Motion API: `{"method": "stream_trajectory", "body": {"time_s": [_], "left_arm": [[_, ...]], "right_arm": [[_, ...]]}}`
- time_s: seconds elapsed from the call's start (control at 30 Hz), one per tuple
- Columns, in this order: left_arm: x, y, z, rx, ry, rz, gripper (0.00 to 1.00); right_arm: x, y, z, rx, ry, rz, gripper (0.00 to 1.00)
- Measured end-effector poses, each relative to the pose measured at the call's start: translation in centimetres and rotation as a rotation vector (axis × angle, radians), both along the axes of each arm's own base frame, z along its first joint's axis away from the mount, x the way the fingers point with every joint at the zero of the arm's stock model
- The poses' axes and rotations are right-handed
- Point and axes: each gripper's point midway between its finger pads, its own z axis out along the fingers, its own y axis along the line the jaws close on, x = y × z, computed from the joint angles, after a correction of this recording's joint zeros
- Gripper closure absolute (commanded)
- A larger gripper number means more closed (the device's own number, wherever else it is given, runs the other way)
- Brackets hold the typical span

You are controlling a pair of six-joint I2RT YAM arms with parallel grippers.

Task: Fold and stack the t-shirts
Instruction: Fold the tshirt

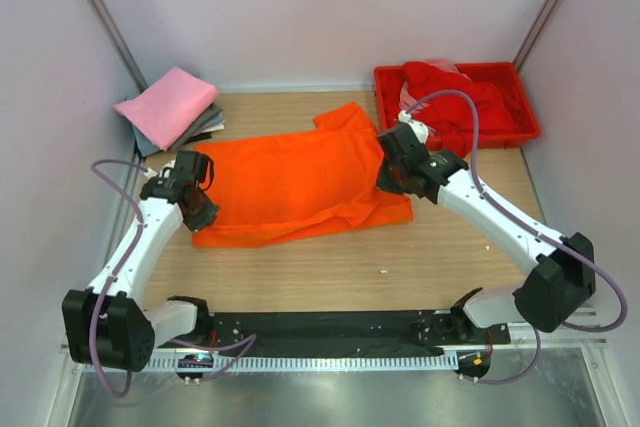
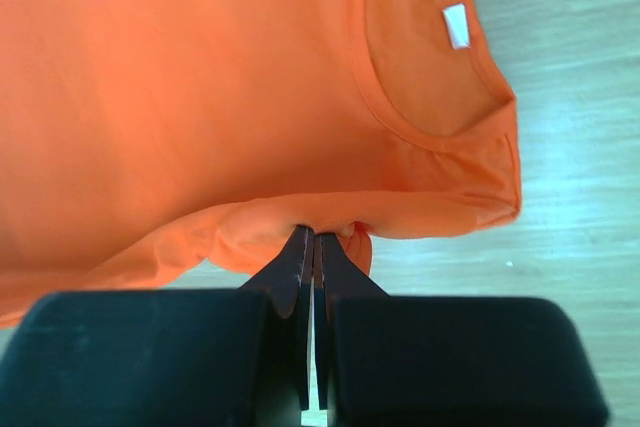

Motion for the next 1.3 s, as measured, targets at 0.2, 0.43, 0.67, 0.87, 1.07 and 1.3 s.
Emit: {"method": "stream_trajectory", "body": {"time_s": [0.2,0.43,0.67,0.87,1.07,1.3], "left_arm": [[1.6,1.1,-0.5,0.017,0.029,0.008,1.00],[2.7,2.0,-2.3,0.018,0.087,0.015,1.00],[4.8,2.6,-5.1,0.014,0.158,0.037,0.98],[8.6,1.8,-6.4,-0.040,0.179,0.000,0.76],[10.7,1.3,-3.6,-0.054,0.090,-0.052,0.29],[8.0,1.6,2.1,-0.040,-0.100,-0.048,0.26]], "right_arm": [[2.6,1.3,-0.5,-0.024,0.016,0.041,0.99],[5.4,1.3,-1.2,-0.043,0.031,0.042,0.99],[9.7,1.7,-5.0,-0.082,0.085,0.031,0.71],[12.7,0.6,-8.3,-0.133,0.141,-0.012,0.45],[12.9,-3.0,-8.0,-0.156,0.137,-0.108,0.29],[5.2,-5.6,-7.8,-0.082,0.149,-0.137,0.23]]}}
